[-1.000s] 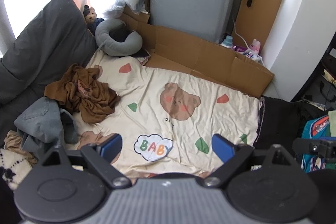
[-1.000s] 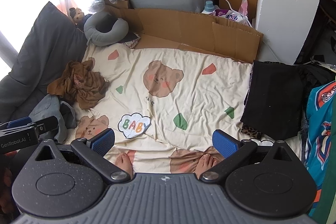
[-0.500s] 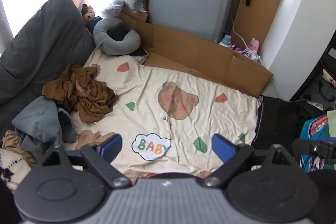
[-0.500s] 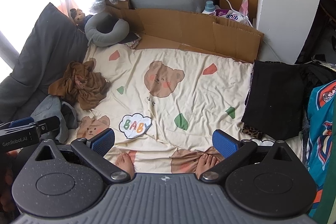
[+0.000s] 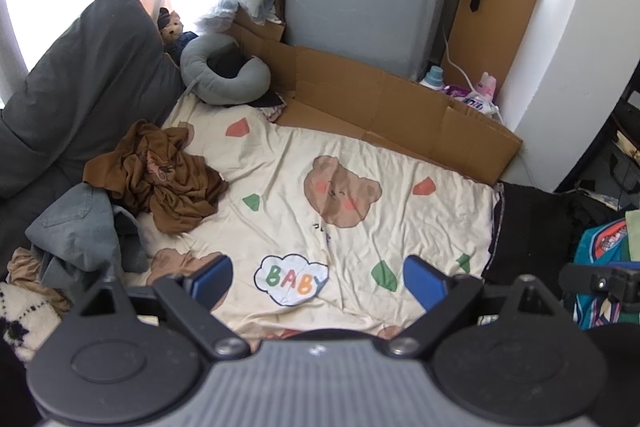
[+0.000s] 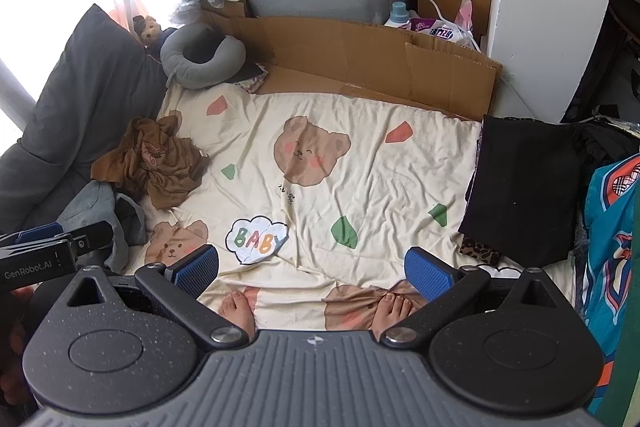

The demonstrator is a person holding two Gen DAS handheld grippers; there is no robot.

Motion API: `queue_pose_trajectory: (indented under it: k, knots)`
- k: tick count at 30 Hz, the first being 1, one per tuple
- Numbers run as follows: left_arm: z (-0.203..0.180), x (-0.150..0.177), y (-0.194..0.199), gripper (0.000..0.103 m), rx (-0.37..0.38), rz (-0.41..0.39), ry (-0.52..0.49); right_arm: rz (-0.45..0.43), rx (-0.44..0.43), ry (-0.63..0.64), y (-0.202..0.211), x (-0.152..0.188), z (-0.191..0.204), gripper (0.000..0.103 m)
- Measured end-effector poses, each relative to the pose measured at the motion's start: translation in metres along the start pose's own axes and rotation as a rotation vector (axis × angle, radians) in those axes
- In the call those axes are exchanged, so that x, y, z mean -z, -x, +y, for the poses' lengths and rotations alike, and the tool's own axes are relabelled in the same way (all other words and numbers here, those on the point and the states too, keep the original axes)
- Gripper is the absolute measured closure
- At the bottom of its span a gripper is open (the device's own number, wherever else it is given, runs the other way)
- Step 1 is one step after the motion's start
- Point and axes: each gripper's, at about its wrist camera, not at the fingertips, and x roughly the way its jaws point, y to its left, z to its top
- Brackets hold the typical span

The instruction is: Fold clothes

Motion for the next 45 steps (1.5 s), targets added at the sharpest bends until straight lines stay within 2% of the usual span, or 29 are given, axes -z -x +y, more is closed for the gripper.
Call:
queue_pose_trajectory:
  k: [22, 32, 37, 45]
  knots:
    - [0.001, -0.002, 0.001, 0.009, 0.002, 0.0, 0.008, -0.001, -0.003, 0.003, 0.001, 0.0, 0.001, 0.001]
    - [0.004, -0.003, 0.001, 0.009, 0.025, 0.001, 0.02, 0.011, 0.001, 0.003, -0.001, -0.001, 0.0, 0.001]
    - [0.005, -0.006, -0.001, 0.007, 0.047, 0.011, -0.003, -0.003, 0.03, 0.014, 0.0, 0.0, 0.002, 0.001]
    - [0.015, -0.017, -0.007, 0.004, 0.015, 0.001, 0.01, 0.003, 0.005, -0.007, -0.006, -0.01, -0.001, 0.001]
